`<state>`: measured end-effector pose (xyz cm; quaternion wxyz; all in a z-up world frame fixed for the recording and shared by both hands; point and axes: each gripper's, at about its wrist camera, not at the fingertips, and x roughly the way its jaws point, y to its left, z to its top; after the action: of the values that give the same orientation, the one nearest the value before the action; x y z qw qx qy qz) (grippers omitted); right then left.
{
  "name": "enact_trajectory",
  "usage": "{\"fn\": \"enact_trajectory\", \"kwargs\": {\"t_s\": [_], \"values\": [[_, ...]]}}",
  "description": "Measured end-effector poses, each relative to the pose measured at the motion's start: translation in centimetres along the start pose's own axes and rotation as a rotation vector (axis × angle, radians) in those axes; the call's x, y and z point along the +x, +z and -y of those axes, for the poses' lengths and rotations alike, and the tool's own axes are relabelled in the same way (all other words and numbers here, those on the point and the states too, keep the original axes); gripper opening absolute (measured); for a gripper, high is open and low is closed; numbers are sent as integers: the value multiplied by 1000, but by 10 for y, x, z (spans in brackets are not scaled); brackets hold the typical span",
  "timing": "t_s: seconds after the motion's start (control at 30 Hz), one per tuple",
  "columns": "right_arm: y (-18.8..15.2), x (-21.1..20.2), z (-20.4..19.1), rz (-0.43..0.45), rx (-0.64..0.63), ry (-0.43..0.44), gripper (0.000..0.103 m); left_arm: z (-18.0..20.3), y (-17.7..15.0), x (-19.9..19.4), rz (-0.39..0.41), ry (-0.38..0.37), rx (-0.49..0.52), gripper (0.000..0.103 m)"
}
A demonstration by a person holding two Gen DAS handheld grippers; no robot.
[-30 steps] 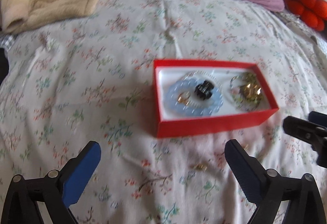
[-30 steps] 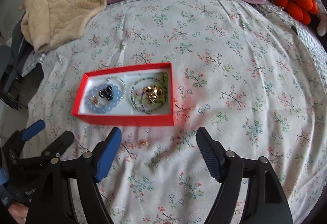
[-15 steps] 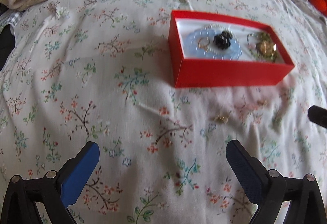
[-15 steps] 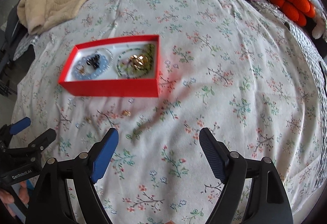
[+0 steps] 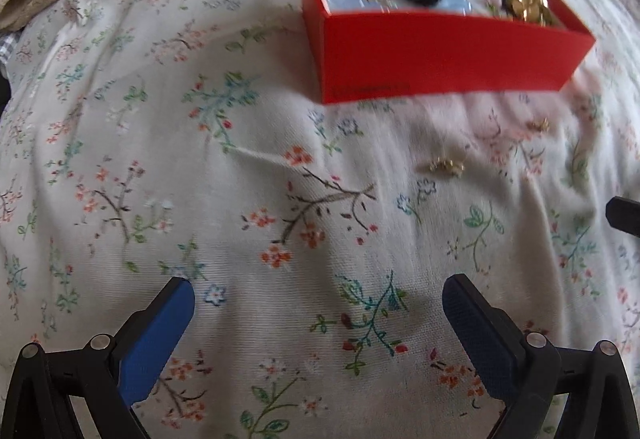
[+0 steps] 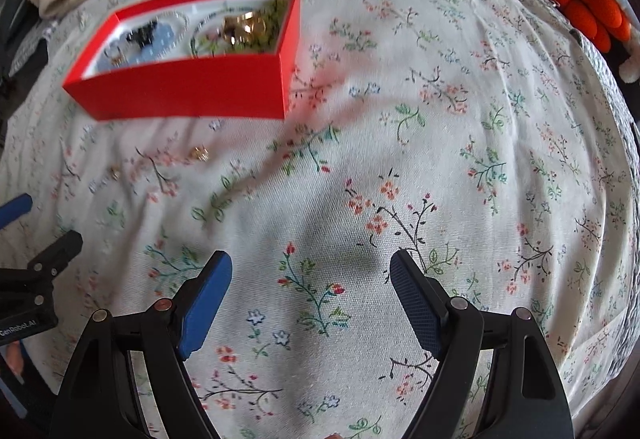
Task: Organize jewelry
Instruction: 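Move both open tools back to the small gold earrings beside the box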
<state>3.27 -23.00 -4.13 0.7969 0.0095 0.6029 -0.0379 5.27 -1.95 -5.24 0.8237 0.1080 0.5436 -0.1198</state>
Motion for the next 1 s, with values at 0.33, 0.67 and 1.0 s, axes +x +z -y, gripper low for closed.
{"fn": "enact_trajectory", "kwargs": {"t_s": [0.33, 0.67, 1.0], "values": [[0, 18, 6, -3, -38, -15, 97, 1, 3, 11, 18, -4, -13, 102], [6, 22, 21, -12, -47, 0, 98, 15, 16, 0, 115, -138, 13, 72], [7, 20, 23, -14, -35, 10, 98, 30, 24, 1, 147, -230, 47, 37]]}}
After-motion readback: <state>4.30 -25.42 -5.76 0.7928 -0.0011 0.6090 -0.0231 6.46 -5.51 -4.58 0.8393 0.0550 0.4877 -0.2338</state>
